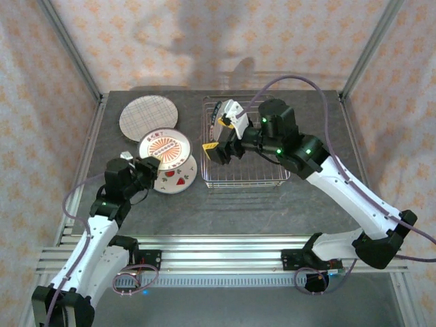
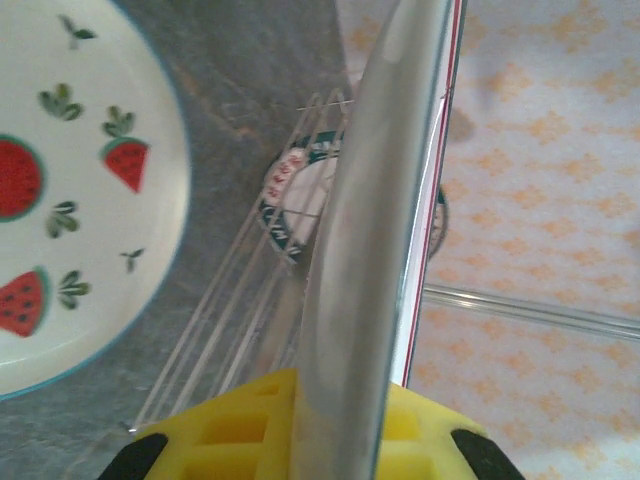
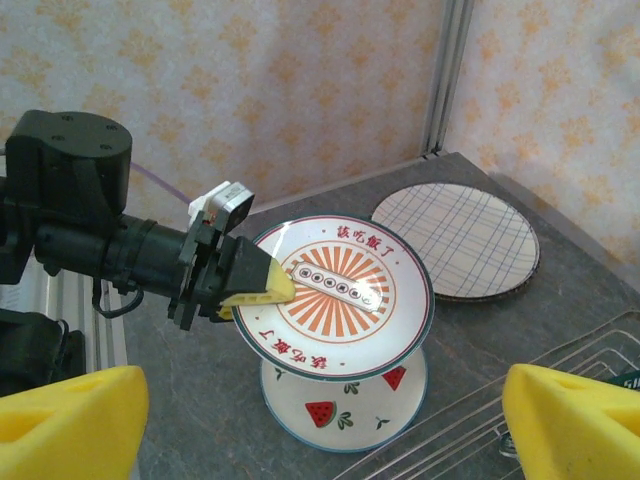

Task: Unload the plates from the dish rack

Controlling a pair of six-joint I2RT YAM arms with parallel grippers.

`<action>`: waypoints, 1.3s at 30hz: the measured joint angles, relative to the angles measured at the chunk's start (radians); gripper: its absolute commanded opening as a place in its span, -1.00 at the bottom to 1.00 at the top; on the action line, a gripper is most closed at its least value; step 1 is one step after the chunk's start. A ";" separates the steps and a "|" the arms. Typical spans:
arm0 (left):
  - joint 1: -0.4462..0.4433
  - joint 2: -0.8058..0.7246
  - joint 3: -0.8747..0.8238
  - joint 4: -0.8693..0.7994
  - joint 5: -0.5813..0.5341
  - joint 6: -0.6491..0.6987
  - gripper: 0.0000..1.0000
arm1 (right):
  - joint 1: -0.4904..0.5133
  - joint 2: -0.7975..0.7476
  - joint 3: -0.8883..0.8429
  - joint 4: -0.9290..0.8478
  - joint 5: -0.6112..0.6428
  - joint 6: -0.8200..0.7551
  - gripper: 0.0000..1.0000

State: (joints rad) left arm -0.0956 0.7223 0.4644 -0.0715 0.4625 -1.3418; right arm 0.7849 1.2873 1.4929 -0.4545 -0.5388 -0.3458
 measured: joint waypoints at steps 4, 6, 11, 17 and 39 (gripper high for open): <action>0.000 0.000 -0.063 0.009 -0.007 0.001 -1.00 | 0.000 0.000 -0.012 0.001 0.000 0.000 0.83; 0.000 0.000 -0.090 0.021 -0.011 0.000 -1.00 | 0.000 0.000 -0.016 0.003 0.000 0.001 0.83; 0.000 0.012 -0.153 0.075 -0.025 -0.002 -1.00 | 0.000 0.000 -0.018 0.009 0.000 0.001 0.83; 0.000 0.071 -0.189 0.146 -0.025 -0.002 -1.00 | 0.000 0.000 -0.035 0.026 -0.002 0.001 0.83; 0.000 0.300 -0.211 0.352 -0.025 0.004 -1.00 | 0.000 0.015 -0.043 0.029 -0.005 0.005 0.83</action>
State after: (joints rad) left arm -0.0956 1.0222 0.2531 0.2802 0.4377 -1.3376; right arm 0.7849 1.3025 1.4494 -0.4255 -0.5434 -0.3412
